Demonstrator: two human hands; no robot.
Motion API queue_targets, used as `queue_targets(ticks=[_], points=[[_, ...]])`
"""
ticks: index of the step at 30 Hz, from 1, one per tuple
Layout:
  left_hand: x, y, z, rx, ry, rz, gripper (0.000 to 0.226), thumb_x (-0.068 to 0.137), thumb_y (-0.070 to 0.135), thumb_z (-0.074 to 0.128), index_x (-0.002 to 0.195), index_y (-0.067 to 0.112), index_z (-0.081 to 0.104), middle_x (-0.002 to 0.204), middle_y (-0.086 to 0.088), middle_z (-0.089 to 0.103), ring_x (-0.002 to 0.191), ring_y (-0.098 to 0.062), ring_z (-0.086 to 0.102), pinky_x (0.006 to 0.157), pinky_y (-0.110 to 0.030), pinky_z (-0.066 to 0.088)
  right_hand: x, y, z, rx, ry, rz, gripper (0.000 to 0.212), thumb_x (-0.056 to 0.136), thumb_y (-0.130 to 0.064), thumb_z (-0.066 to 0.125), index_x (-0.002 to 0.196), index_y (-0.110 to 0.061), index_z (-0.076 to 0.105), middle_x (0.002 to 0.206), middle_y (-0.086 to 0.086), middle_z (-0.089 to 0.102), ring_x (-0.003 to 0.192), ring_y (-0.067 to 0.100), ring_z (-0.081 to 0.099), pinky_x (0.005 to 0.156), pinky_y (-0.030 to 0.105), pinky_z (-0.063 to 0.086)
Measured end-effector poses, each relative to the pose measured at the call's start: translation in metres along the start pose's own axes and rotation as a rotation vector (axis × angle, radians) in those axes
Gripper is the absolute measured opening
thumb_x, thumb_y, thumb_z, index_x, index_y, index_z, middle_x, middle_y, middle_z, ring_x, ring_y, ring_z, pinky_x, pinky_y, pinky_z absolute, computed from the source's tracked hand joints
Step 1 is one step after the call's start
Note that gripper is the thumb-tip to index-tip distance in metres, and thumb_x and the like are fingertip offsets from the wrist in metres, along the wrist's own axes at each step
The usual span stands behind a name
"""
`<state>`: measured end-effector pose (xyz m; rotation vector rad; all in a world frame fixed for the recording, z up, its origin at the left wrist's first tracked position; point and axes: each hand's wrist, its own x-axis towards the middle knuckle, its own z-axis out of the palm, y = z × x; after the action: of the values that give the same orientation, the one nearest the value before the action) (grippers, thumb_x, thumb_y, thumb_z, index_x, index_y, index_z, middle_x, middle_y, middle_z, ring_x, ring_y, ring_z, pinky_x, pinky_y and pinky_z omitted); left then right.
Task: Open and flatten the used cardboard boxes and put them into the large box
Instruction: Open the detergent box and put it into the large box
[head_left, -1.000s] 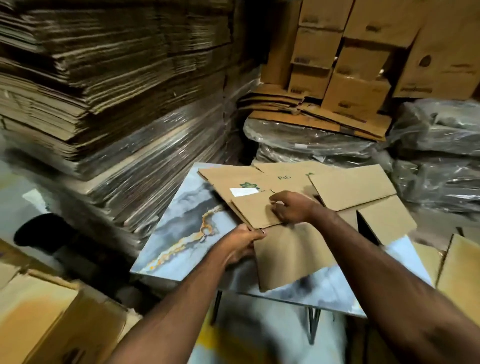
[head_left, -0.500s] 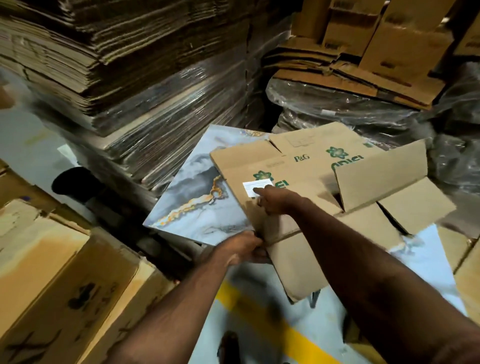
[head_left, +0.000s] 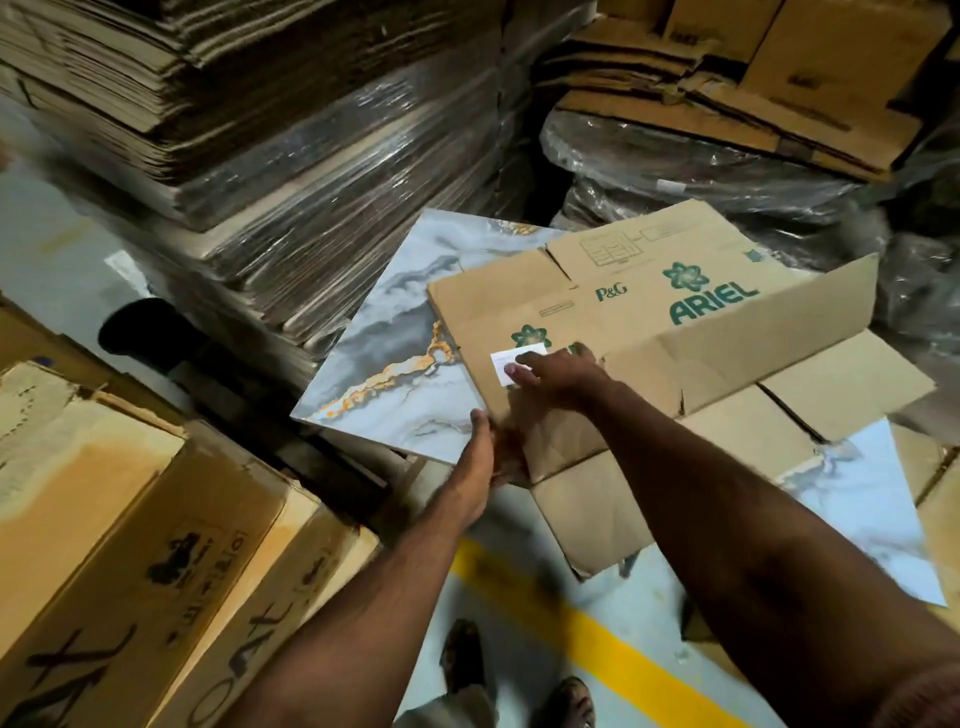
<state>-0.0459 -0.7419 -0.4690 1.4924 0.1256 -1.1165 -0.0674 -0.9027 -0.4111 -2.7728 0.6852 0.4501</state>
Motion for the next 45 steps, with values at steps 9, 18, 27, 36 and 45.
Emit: queue_targets(ticks=[9, 18, 27, 36, 45], points=[[0.018, 0.002, 0.01, 0.638, -0.183, -0.014, 0.018, 0.101, 0.03, 0.051, 0.109, 0.016, 0.061, 0.121, -0.009, 0.063, 0.109, -0.024, 0.059, 0.089, -0.033, 0.05, -0.029, 0.021, 0.047, 0.118, -0.402, 0.269, 0.051, 0.095, -0.044, 0.056, 0.136, -0.013, 0.053, 0.14, 0.015, 0.054, 0.122, 0.03, 0.054, 0.108, 0.04, 0.042], [0.055, 0.008, 0.032, 0.246, -0.019, -0.055, 0.061, 0.071, 0.035, 0.073, 0.123, 0.017, 0.045, 0.11, -0.008, 0.067, 0.09, -0.025, 0.067, 0.08, -0.042, 0.06, -0.08, 0.008, 0.116, -0.046, -0.145, 0.242, 0.104, 0.078, -0.076, 0.057, 0.155, -0.025, 0.01, 0.163, 0.017, 0.003, 0.148, 0.038, 0.007, 0.104, 0.064, 0.032], [0.041, 0.015, 0.045, -0.012, -0.275, -0.258, 0.027, 0.094, 0.043, 0.053, 0.095, 0.018, 0.062, 0.089, -0.003, 0.064, 0.083, -0.015, 0.058, 0.074, -0.027, 0.042, -0.113, 0.022, 0.11, -0.134, 0.163, 0.459, 0.091, 0.086, -0.052, 0.06, 0.155, -0.022, 0.009, 0.159, 0.019, 0.014, 0.144, 0.039, 0.018, 0.108, 0.06, 0.028], [0.035, 0.08, 0.063, -0.119, -0.299, -0.088, 0.022, 0.1, 0.031, 0.055, 0.113, 0.014, 0.059, 0.106, -0.009, 0.064, 0.094, -0.024, 0.063, 0.082, -0.037, 0.051, -0.17, 0.07, 0.06, -0.132, 0.263, 0.399, 0.074, 0.093, -0.021, 0.058, 0.154, -0.02, 0.018, 0.159, 0.016, 0.021, 0.147, 0.035, 0.019, 0.113, 0.046, 0.031], [-0.004, 0.055, 0.116, -0.257, -0.243, -0.001, 0.024, 0.099, 0.034, 0.055, 0.117, 0.018, 0.056, 0.088, -0.003, 0.069, 0.096, -0.018, 0.063, 0.086, -0.034, 0.055, -0.272, 0.143, 0.04, -0.132, 0.373, 0.465, 0.058, 0.096, -0.017, 0.055, 0.149, -0.029, 0.033, 0.158, 0.0, 0.033, 0.145, 0.022, 0.031, 0.103, 0.037, 0.045]])
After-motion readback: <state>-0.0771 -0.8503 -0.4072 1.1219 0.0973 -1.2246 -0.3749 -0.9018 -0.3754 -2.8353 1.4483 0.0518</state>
